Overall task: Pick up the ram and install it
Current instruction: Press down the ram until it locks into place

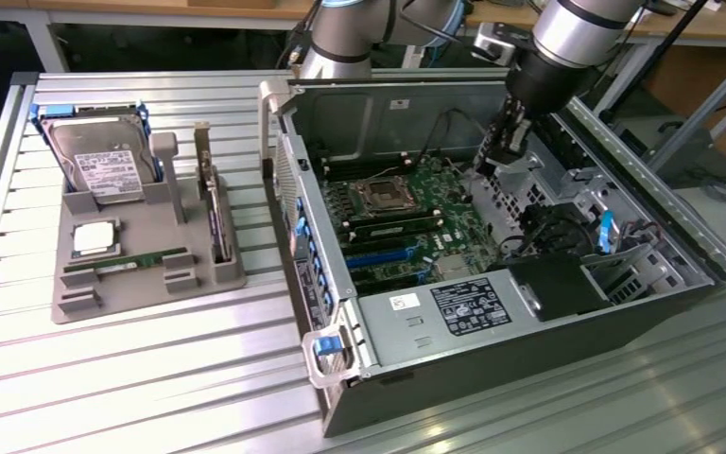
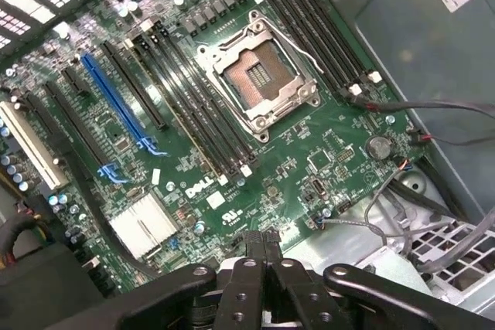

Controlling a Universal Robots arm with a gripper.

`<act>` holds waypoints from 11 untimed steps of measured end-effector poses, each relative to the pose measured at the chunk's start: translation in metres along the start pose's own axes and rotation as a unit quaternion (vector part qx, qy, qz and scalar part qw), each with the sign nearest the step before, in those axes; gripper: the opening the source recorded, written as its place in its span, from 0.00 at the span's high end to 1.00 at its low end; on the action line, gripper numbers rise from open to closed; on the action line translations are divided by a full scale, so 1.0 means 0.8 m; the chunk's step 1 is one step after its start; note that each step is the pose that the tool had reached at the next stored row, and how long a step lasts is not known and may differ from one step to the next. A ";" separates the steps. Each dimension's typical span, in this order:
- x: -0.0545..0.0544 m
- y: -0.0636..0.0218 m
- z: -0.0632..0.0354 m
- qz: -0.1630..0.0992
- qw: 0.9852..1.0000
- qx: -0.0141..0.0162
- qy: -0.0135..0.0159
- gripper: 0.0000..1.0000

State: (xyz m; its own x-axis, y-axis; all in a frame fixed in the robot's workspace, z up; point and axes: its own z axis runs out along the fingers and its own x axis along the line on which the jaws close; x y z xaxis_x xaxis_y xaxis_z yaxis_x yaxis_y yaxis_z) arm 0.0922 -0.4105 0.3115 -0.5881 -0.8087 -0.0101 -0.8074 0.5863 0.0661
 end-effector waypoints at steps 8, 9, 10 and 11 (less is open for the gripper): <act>0.000 0.000 0.000 0.098 0.995 0.001 -0.006 0.90; 0.000 0.000 0.000 0.108 0.994 0.001 -0.007 0.90; 0.000 0.000 0.000 0.122 0.993 0.001 -0.008 0.90; 0.000 0.000 0.000 0.134 0.991 0.001 -0.009 0.90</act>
State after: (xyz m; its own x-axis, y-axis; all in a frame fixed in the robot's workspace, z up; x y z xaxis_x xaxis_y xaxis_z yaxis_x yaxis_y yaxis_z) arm 0.0922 -0.4104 0.3115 -0.7824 -0.6227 -0.0100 -0.6219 0.7803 0.0660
